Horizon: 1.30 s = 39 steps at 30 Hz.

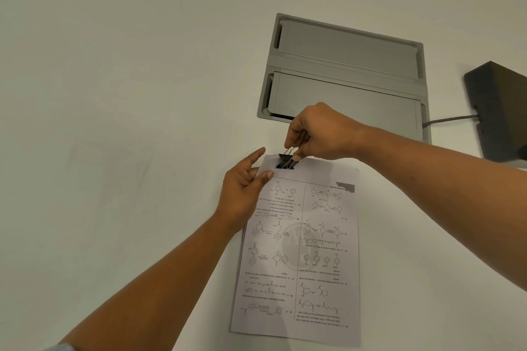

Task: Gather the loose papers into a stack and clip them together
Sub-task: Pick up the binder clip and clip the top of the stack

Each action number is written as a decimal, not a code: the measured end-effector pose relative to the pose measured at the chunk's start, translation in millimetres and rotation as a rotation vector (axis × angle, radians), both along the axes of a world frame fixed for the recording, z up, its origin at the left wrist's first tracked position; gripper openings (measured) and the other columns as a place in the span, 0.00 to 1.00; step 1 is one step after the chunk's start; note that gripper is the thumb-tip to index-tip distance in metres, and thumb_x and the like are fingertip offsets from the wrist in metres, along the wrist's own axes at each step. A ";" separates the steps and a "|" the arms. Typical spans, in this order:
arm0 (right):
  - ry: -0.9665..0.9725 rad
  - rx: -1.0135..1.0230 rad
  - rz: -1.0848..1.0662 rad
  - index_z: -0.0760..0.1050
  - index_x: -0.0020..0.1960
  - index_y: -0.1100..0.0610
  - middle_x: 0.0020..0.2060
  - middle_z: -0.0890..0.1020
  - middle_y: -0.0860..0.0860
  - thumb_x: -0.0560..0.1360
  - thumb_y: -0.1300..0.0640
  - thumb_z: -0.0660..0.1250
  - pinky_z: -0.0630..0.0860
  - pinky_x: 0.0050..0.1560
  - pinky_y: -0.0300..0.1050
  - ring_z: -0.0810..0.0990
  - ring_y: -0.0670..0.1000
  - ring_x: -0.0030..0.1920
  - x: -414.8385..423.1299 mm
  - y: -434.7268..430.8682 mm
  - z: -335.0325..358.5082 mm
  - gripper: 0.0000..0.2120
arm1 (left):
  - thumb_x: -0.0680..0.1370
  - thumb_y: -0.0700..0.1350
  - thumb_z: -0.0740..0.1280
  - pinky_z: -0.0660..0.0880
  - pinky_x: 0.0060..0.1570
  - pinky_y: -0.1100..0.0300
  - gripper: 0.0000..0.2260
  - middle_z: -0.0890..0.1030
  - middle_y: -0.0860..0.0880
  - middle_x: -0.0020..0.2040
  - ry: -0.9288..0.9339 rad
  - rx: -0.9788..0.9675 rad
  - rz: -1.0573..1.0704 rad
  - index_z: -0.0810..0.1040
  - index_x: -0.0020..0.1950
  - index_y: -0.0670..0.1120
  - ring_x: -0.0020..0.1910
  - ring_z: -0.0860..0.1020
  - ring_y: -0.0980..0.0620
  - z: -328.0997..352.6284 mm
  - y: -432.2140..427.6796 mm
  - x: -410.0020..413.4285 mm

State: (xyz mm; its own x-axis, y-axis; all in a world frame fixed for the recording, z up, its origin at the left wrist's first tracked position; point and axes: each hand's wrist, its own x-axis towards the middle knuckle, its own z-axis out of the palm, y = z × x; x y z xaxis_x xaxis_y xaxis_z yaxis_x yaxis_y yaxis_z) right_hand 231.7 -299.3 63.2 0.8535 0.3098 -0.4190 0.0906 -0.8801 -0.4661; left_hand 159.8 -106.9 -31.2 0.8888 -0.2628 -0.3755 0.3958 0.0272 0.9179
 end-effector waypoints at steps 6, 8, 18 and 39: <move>0.059 -0.039 0.065 0.81 0.59 0.54 0.50 0.84 0.48 0.65 0.53 0.80 0.73 0.41 0.27 0.80 0.43 0.45 7.3 4.0 1.2 0.24 | 0.79 0.43 0.68 0.83 0.52 0.48 0.28 0.87 0.48 0.51 0.027 0.076 -0.004 0.63 0.77 0.54 0.47 0.86 0.50 0.1 -0.2 0.5; 0.083 -0.030 0.067 0.77 0.65 0.52 0.54 0.81 0.45 0.64 0.49 0.81 0.72 0.45 0.31 0.79 0.45 0.51 5.9 1.2 0.4 0.32 | 0.79 0.44 0.69 0.83 0.50 0.49 0.28 0.87 0.49 0.49 0.025 0.093 -0.002 0.63 0.77 0.55 0.46 0.87 0.50 -1.2 -0.1 1.3; 0.053 0.519 -0.974 0.75 0.66 0.54 0.55 0.82 0.49 0.72 0.40 0.68 0.77 0.55 0.46 0.81 0.51 0.56 -87.8 -76.7 -37.6 0.27 | 0.78 0.40 0.70 0.83 0.42 0.58 0.09 0.88 0.47 0.47 0.058 -0.136 0.089 0.85 0.51 0.53 0.46 0.87 0.47 -0.4 4.2 2.9; 0.015 0.373 -1.241 0.81 0.53 0.57 0.44 0.84 0.49 0.80 0.55 0.65 0.76 0.44 0.44 0.80 0.49 0.42 -185.0 -46.2 -64.3 0.09 | 0.77 0.40 0.70 0.73 0.38 0.77 0.10 0.82 0.52 0.49 -0.122 0.570 0.140 0.78 0.58 0.45 0.43 0.79 0.62 19.5 10.9 -39.9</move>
